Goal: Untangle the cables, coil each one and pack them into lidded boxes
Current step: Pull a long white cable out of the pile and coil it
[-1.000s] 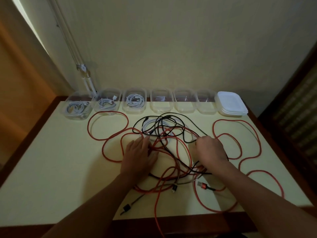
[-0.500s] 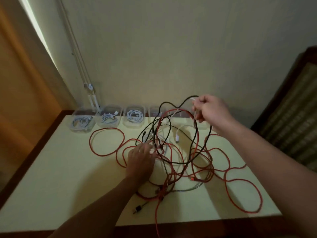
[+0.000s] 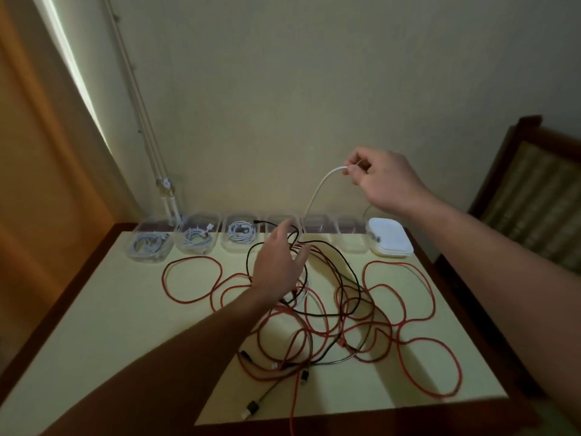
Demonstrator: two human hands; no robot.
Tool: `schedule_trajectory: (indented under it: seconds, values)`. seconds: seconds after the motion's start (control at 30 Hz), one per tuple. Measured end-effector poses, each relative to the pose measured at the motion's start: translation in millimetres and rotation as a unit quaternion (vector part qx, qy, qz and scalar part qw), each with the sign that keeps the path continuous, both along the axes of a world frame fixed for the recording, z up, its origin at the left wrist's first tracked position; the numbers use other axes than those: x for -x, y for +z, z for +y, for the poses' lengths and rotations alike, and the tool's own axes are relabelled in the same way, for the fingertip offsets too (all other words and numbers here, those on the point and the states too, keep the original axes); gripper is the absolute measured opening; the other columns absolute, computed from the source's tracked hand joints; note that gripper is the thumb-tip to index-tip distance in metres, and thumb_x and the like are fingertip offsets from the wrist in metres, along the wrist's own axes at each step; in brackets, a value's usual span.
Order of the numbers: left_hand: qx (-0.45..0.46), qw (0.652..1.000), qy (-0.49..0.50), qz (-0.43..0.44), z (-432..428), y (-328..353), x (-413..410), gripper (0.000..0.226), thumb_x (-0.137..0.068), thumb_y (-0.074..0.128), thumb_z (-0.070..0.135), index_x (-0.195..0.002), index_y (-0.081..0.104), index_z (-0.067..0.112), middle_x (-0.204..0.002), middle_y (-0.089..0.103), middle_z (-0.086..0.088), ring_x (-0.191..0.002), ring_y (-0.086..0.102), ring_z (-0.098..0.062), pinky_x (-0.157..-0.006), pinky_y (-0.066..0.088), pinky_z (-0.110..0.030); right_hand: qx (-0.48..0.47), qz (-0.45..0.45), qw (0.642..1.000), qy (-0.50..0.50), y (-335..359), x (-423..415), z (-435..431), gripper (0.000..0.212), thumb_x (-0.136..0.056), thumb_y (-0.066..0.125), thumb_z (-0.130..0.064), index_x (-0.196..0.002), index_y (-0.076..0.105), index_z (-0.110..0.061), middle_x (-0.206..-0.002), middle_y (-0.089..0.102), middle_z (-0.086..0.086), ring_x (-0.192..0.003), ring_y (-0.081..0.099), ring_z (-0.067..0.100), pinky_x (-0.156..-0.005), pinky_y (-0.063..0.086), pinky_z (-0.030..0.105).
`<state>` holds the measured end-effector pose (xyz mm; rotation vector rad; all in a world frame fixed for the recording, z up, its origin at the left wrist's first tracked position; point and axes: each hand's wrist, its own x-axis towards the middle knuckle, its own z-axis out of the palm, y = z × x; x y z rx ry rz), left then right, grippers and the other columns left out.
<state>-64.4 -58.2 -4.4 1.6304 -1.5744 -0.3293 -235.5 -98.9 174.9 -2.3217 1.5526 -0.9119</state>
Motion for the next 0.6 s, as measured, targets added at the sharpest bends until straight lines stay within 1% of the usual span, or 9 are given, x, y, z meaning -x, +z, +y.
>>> schedule_trajectory:
  seconds: [0.07, 0.13, 0.17, 0.2, 0.27, 0.3, 0.37, 0.5, 0.6]
  values:
    - [-0.019, 0.999, -0.02, -0.017, -5.0, 2.0, 2.1, 0.065, -0.097, 0.057, 0.046, -0.153, 0.032, 0.023, -0.146, 0.051, -0.001, -0.127, 0.052, -0.021, -0.104, 0.045, -0.036, -0.002, -0.047, 0.999, 0.009, 8.6, 9.7, 4.5, 0.014, -0.102, 0.055, -0.018, -0.096, 0.068, -0.018, -0.081, 0.065, -0.005, -0.071, 0.056, 0.009, -0.057, 0.037, 0.016]
    - [-0.024, 0.999, -0.029, -0.024, -11.2, 3.1, 3.9, 0.063, -0.098, 0.057, 0.043, -0.153, 0.033, 0.024, -0.144, 0.054, -0.002, -0.121, 0.057, -0.023, -0.099, 0.046, -0.037, -0.017, -0.095, 0.995, 0.025, 13.6, 20.7, 8.9, 0.015, -0.103, 0.055, -0.019, -0.093, 0.067, -0.02, -0.078, 0.063, -0.009, -0.061, 0.051, -0.001, -0.059, 0.04, 0.022]
    - [-0.024, 0.999, -0.03, -0.029, -15.1, 5.0, 5.3, 0.058, -0.099, 0.056, 0.042, -0.151, 0.037, 0.025, -0.14, 0.057, -0.001, -0.115, 0.06, -0.023, -0.095, 0.048, -0.037, -0.026, -0.114, 0.993, 0.033, 14.6, 26.6, 11.1, 0.015, -0.103, 0.055, -0.019, -0.093, 0.067, -0.02, -0.078, 0.063, -0.008, -0.058, 0.05, 0.002, -0.061, 0.041, 0.025]
    - [-0.024, 0.999, -0.031, -0.037, -20.2, 7.0, 6.4, 0.05, -0.099, 0.055, 0.042, -0.145, 0.045, 0.026, -0.132, 0.062, -0.001, -0.107, 0.062, -0.024, -0.09, 0.049, -0.036, -0.036, -0.131, 0.99, 0.038, 14.5, 32.4, 13.0, 0.015, -0.103, 0.055, -0.018, -0.094, 0.067, -0.019, -0.078, 0.062, -0.006, -0.058, 0.049, 0.008, -0.061, 0.043, 0.028]
    - [-0.026, 0.997, -0.028, -0.07, -28.9, 13.6, 9.2, 0.029, -0.1, 0.053, 0.04, -0.122, 0.064, 0.025, -0.107, 0.071, -0.001, -0.092, 0.065, -0.024, -0.077, 0.051, -0.036, -0.053, -0.16, 0.985, 0.037, 11.9, 44.6, 15.8, 0.016, -0.104, 0.053, -0.016, -0.094, 0.066, -0.017, -0.078, 0.06, -0.003, -0.059, 0.049, 0.016, -0.059, 0.045, 0.03]
    - [-0.029, 0.996, -0.024, -0.08, -32.0, 17.7, 10.5, 0.025, -0.101, 0.053, 0.039, -0.11, 0.07, 0.023, -0.096, 0.072, -0.002, -0.087, 0.066, -0.024, -0.072, 0.05, -0.035, -0.057, -0.167, 0.984, 0.03, 9.1, 50.9, 16.1, 0.017, -0.104, 0.052, -0.016, -0.094, 0.065, -0.016, -0.077, 0.06, -0.003, -0.058, 0.049, 0.016, -0.058, 0.047, 0.03]
    - [-0.028, 0.998, -0.008, -0.064, -37.5, 27.1, 11.4, 0.025, -0.101, 0.054, 0.034, -0.097, 0.072, 0.018, -0.085, 0.071, -0.003, -0.081, 0.065, -0.023, -0.065, 0.045, -0.033, -0.071, -0.168, 0.983, 0.015, 1.9, 62.5, 15.9, 0.017, -0.104, 0.052, -0.017, -0.093, 0.065, -0.016, -0.075, 0.061, -0.004, -0.056, 0.05, 0.015, -0.059, 0.047, 0.032]
    - [-0.003, 1.0, 0.029, 0.011, -46.8, 54.6, 9.6, 0.021, -0.1, 0.055, 0.029, -0.093, 0.07, 0.018, -0.078, 0.066, 0.003, -0.077, 0.064, -0.02, -0.063, 0.037, -0.029, -0.152, -0.15, 0.977, 0.007, -22.0, 72.2, 17.8, 0.017, -0.103, 0.055, -0.024, -0.098, 0.069, -0.017, -0.073, 0.063, -0.001, -0.059, 0.052, 0.016, -0.057, 0.046, 0.033]
    - [0.03, 0.998, 0.032, 0.047, -51.5, 82.2, 9.6, 0.018, -0.098, 0.058, 0.03, -0.087, 0.07, 0.022, -0.077, 0.068, 0.007, -0.077, 0.066, -0.016, -0.065, 0.043, -0.028, -0.194, -0.111, 0.975, -0.008, -47.7, 59.6, 20.2, 0.022, -0.104, 0.051, -0.026, -0.096, 0.069, -0.016, -0.077, 0.066, 0.007, -0.059, 0.053, 0.018, -0.054, 0.045, 0.03]
